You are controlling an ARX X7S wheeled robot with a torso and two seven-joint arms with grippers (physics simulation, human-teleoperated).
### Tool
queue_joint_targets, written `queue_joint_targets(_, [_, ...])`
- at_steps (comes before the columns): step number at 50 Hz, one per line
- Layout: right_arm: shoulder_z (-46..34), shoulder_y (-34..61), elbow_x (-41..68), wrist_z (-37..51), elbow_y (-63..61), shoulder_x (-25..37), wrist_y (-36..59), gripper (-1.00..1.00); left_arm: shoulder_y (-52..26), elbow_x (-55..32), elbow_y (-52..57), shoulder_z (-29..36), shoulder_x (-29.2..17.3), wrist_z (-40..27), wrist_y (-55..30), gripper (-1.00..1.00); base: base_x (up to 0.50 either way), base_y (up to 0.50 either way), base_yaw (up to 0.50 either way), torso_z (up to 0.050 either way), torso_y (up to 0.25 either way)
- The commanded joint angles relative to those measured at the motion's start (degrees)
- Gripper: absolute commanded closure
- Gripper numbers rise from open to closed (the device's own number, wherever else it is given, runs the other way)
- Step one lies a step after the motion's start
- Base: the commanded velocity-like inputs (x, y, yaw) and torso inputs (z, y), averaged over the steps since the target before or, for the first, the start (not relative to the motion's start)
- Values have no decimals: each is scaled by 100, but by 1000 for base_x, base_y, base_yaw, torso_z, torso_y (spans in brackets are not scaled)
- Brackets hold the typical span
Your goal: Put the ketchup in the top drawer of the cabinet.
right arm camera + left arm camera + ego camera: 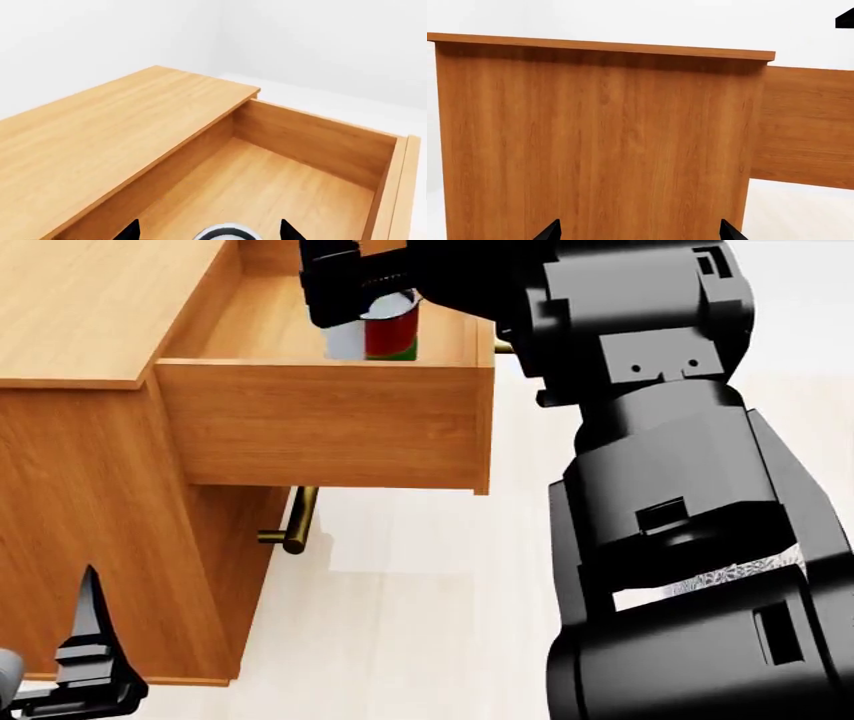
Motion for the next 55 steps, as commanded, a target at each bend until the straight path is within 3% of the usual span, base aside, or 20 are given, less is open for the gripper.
queue_joint_targets(1, [-54, -2, -117, -124, 0, -2, -98, -100, 1, 0, -1, 9, -20, -21, 6, -100, 0, 0, 0, 0, 0])
queue_joint_targets(15, [359, 64, -611, -71, 0, -1, -54, -100, 5, -21, 42, 13, -48, -56, -13, -100, 0, 0, 0, 0, 0])
queue_joint_targets(18, [697, 221, -940, -168, 0, -1, -78, -100, 5, -31, 59, 10, -55, -58, -12, -100, 0, 0, 0, 0, 0])
queue_joint_targets(22, [1781, 448, -1949, -248, 0, 34, -457, -100, 32, -29, 61, 11, -73, -51, 12, -100, 0, 0, 0, 0, 0])
queue_joint_targets(28, [2952, 824, -2569, 194, 0, 141, -1203, -100, 23, -23, 101, 25, -76, -85, -15, -100, 0, 0, 0, 0, 0])
queue_joint_targets(33, [3514, 983, -2755, 484, -1, 265, -1498, -100, 7, -44, 194, 50, -91, -104, -75, -100, 0, 0, 0, 0, 0])
queue_joint_targets(40, [3681, 891, -2873, 643, -92, 524, -1867, -100, 29, -72, 203, 42, -104, -97, -48, -100, 0, 0, 0, 0, 0])
queue_joint_targets(43, [3760, -279, -2714, 808, -2670, 600, -175, -100, 39, -93, 206, 17, -111, -103, -34, -100, 0, 0, 0, 0, 0])
queue_joint_targets(45, [3833, -980, -2625, 865, -4313, 677, 426, -100, 28, -94, 222, 25, -114, -114, -54, -100, 0, 0, 0, 0, 0])
queue_joint_targets(48, [3914, -1499, -2541, 914, -5458, 796, 1029, -100, 26, -95, 222, 31, -116, -112, -45, -100, 0, 0, 0, 0, 0])
queue_joint_targets(55, [4096, -2051, -2420, 1013, -6831, 997, 1804, -100, 12, -79, 192, 59, -113, -109, -23, -100, 0, 0, 0, 0, 0])
